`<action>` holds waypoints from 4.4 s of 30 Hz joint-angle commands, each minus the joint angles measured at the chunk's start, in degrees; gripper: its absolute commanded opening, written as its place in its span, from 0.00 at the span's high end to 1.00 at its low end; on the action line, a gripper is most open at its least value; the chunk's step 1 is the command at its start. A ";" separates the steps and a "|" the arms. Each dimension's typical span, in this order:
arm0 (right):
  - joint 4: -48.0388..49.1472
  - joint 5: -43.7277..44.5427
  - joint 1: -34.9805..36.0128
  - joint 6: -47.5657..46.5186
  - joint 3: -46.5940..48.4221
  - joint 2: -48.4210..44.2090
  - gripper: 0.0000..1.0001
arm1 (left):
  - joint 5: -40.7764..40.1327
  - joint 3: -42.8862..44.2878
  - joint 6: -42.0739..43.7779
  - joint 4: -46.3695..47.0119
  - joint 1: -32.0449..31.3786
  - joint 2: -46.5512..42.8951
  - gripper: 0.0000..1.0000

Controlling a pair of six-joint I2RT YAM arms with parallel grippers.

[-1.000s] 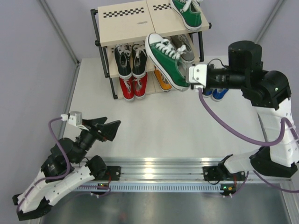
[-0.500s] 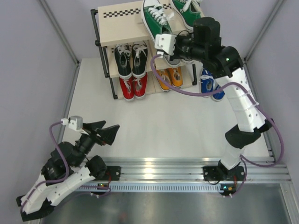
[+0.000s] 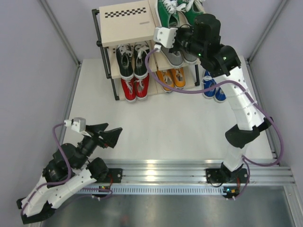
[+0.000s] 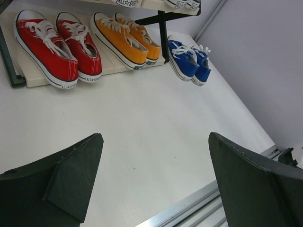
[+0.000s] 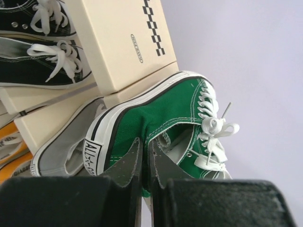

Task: Place and organize the shoes onto the shoe shelf
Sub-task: Place the shoe at the shoe shelf.

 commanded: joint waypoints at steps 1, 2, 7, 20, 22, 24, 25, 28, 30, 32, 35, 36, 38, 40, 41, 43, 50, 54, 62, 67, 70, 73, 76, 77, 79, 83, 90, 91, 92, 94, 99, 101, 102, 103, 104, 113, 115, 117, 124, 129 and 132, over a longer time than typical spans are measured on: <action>12.30 2.55 -0.54 -4.31 2.29 -0.37 1.00 | 0.68 -0.10 0.86 0.67 0.06 -0.38 0.02; 12.48 2.47 -0.63 -5.01 1.85 -0.28 1.00 | 0.76 -0.10 0.86 0.67 0.06 -0.38 0.01; 13.53 2.29 -1.33 -7.30 0.70 0.43 0.99 | 0.68 -0.19 1.03 0.58 0.06 -0.46 0.02; 15.55 4.57 -3.62 -8.18 0.09 0.95 0.89 | 0.77 -0.10 0.77 0.67 0.06 -0.38 0.02; 17.13 4.75 -3.62 -7.83 0.17 1.13 0.87 | 0.76 -0.10 0.77 0.58 0.06 -0.46 0.02; 17.66 5.02 -3.62 -8.00 0.09 1.48 0.85 | 0.68 -0.10 0.77 0.67 0.06 -0.38 0.02; 17.66 5.10 -3.62 -7.92 0.09 1.48 0.83 | 0.68 -0.10 0.86 0.58 0.06 -0.46 0.02; 17.93 5.10 -3.62 -7.57 -0.96 1.22 0.78 | 0.33 -0.10 0.86 0.67 0.06 -0.46 0.02; 17.93 5.10 -3.62 -7.30 -1.32 1.13 0.70 | 0.41 -0.11 0.86 0.67 0.06 -0.46 0.02; 17.49 5.10 -3.53 -7.04 -1.84 0.96 0.67 | 0.33 -0.19 0.86 0.58 0.06 -0.46 0.02; 16.96 5.10 -3.62 -6.60 -2.64 0.43 0.61 | 0.41 -0.10 0.86 0.58 0.06 -0.55 0.02; 16.79 5.02 -3.62 -6.25 -2.72 0.34 0.59 | 0.41 -0.10 0.86 0.58 0.06 -0.55 0.02; 15.82 4.31 -3.62 -5.11 -2.81 -0.53 0.57 | 0.41 -0.10 0.77 0.67 0.06 -0.55 0.02; 14.94 3.00 -3.62 -3.45 -2.64 -1.15 0.53 | 0.33 -0.10 0.77 0.58 0.06 -0.55 0.02; 14.76 2.56 -3.62 -2.74 -2.64 -2.11 0.52 | 0.33 -0.10 0.77 0.58 0.06 -0.46 0.01; 13.54 0.46 -3.62 -0.29 -2.03 -2.82 0.48 | 0.41 -0.10 0.77 0.58 0.06 -0.46 0.01; 9.32 -4.65 -3.53 5.09 -1.85 -7.30 0.42 | 0.41 -0.02 0.68 0.58 0.06 -0.55 0.01; 5.10 -9.83 -3.62 7.20 -2.72 -9.32 0.43 | 0.33 -0.02 0.68 0.58 0.06 -0.55 0.02; -6.41 -18.54 -3.62 3.95 -8.08 -11.35 0.83 | 0.59 -0.10 0.77 0.58 0.06 -0.55 0.01; -8.88 -15.04 -3.70 3.07 -8.88 -9.51 0.97 | 0.59 -0.19 0.94 0.49 0.06 -0.46 0.02; -8.27 -13.10 -3.79 4.38 -8.79 -7.32 0.99 | 0.59 -0.19 0.86 0.41 0.06 -0.55 0.02; -6.52 -10.30 -3.79 5.88 -8.61 -5.56 1.00 | 0.50 -0.19 0.94 0.41 0.06 -0.55 0.02; -4.76 -8.61 -4.32 7.64 -7.56 -3.89 1.00 | 0.50 -0.19 1.03 0.41 0.06 -0.55 0.01; -4.05 -8.26 -4.67 8.16 -6.95 -3.36 1.00 | 0.59 -0.28 1.03 0.49 0.06 -0.46 0.02; -3.00 -7.21 -5.28 9.05 -5.54 -2.22 1.00 | 0.50 -0.28 1.03 0.49 0.06 -0.55 0.02; -0.36 -5.19 -5.81 9.22 -4.14 -0.37 1.00 | 0.50 -0.28 1.12 0.41 0.06 -0.46 0.02; 2.72 -2.64 -6.52 9.66 -1.76 2.27 1.00 | 0.42 -0.19 1.03 0.49 0.06 -0.55 0.02; 2.81 -2.55 -6.52 9.66 -1.50 2.62 1.00 | 0.41 -0.28 1.12 0.49 0.06 -0.46 0.02; 2.98 -2.54 -6.60 9.66 -1.32 2.89 1.00 | 0.33 -0.19 1.03 0.41 0.06 -0.55 0.02; 3.69 -1.49 -6.69 9.49 -1.06 3.41 1.00 | 0.50 -0.19 1.03 0.49 0.06 -0.55 0.02; 4.83 -0.08 -7.48 10.36 -1.06 3.77 1.00 | 0.50 -0.19 1.03 0.41 0.06 -0.46 0.02; 4.40 -0.52 -8.09 10.37 -1.14 3.51 1.00 | 0.50 -0.19 1.03 0.49 0.06 -0.55 0.02; 4.22 -1.04 -8.27 10.37 -1.23 3.50 1.00 | 0.42 -0.28 1.03 0.49 0.06 -0.55 0.02; 4.13 -1.31 -8.36 10.28 -1.32 3.24 1.00 | 0.41 -0.28 1.12 0.49 0.06 -0.55 0.02; 3.08 -1.92 -8.45 9.84 -1.41 3.15 1.00 | 0.41 -0.19 1.03 0.49 0.06 -0.55 0.02; -2.64 -11.24 -8.36 7.99 -4.04 -0.18 0.96 | 0.24 -0.28 0.94 0.49 0.06 -0.46 0.02; -4.31 -13.70 -8.36 7.64 -4.39 -1.50 0.94 | 0.33 -0.19 0.94 0.49 0.06 -0.55 0.02; -5.97 -16.68 -8.36 7.64 -5.62 -3.78 0.93 | 0.24 -0.19 0.86 0.49 0.15 -0.55 0.02; -5.02 -22.93 -8.63 12.47 -17.37 -16.17 0.84 | -0.20 -0.19 0.77 0.49 0.06 -0.55 0.02; -0.54 -32.33 -16.08 25.11 -30.12 -27.59 0.73 | -0.99 -0.28 0.33 0.49 0.06 -0.38 0.02; 3.50 -34.36 -22.59 30.74 -41.54 -34.62 0.68 | -1.69 -0.46 0.15 0.41 0.06 -0.29 0.02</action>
